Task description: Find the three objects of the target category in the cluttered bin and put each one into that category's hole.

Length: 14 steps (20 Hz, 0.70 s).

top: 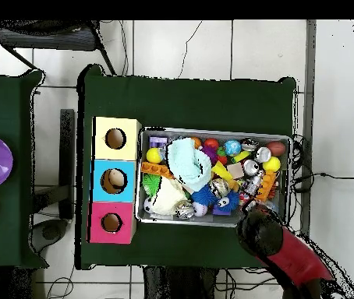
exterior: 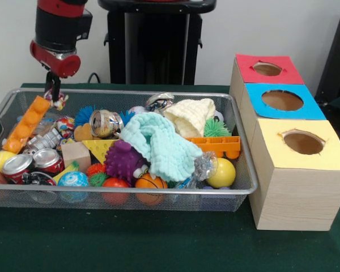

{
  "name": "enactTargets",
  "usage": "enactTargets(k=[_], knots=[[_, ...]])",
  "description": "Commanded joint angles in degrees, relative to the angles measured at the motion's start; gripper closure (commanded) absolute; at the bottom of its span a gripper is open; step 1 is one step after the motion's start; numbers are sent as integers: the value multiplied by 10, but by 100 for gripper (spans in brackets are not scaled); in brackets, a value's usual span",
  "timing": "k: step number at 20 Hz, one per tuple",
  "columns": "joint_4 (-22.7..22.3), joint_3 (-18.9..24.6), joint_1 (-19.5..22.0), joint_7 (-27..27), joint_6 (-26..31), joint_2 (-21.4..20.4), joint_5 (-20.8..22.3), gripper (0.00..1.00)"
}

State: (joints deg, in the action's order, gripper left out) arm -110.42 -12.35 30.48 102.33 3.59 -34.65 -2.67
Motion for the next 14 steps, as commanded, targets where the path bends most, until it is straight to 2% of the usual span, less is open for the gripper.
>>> enactTargets(k=[1,4,9,11,14], knots=[[7,110,-11,53,59,-78,4,100],[12,102,-31,53,107,-98,-7,100],[10,121,-38,60,124,-127,-17,100],[18,123,-48,61,135,-141,-20,100],[43,107,-73,67,188,-156,-27,100]])
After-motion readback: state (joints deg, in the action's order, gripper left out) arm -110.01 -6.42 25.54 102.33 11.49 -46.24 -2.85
